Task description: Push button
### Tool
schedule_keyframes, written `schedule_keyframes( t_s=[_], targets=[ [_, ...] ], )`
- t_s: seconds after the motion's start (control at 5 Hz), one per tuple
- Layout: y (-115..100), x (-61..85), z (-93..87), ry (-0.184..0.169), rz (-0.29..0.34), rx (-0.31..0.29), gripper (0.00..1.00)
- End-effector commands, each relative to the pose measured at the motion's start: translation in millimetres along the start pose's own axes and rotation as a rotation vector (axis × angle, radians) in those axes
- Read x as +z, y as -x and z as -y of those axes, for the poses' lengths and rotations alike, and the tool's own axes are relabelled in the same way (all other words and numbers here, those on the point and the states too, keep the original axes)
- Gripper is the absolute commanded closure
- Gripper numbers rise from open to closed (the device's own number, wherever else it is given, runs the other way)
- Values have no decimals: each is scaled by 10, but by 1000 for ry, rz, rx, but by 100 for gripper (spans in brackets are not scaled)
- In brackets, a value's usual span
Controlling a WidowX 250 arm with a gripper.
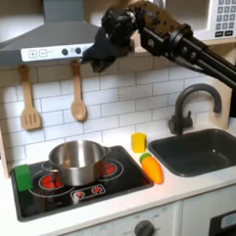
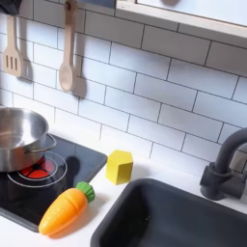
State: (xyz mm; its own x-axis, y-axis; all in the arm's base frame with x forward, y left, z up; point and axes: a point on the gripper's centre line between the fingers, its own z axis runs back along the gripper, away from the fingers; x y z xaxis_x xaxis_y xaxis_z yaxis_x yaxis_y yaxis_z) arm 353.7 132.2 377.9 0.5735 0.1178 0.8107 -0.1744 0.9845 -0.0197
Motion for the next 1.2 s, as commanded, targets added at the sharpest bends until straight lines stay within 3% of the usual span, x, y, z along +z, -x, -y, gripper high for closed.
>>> schedule_keyframes(
  t_s=[0.0, 0.4, 1.0],
  targets=[
    [-147, -114, -92, -20, 29, 16, 100],
    [-234, -197, -48, -5, 45, 14, 100],
    [-447, -209, -34, 5, 73, 2, 100]
  ],
)
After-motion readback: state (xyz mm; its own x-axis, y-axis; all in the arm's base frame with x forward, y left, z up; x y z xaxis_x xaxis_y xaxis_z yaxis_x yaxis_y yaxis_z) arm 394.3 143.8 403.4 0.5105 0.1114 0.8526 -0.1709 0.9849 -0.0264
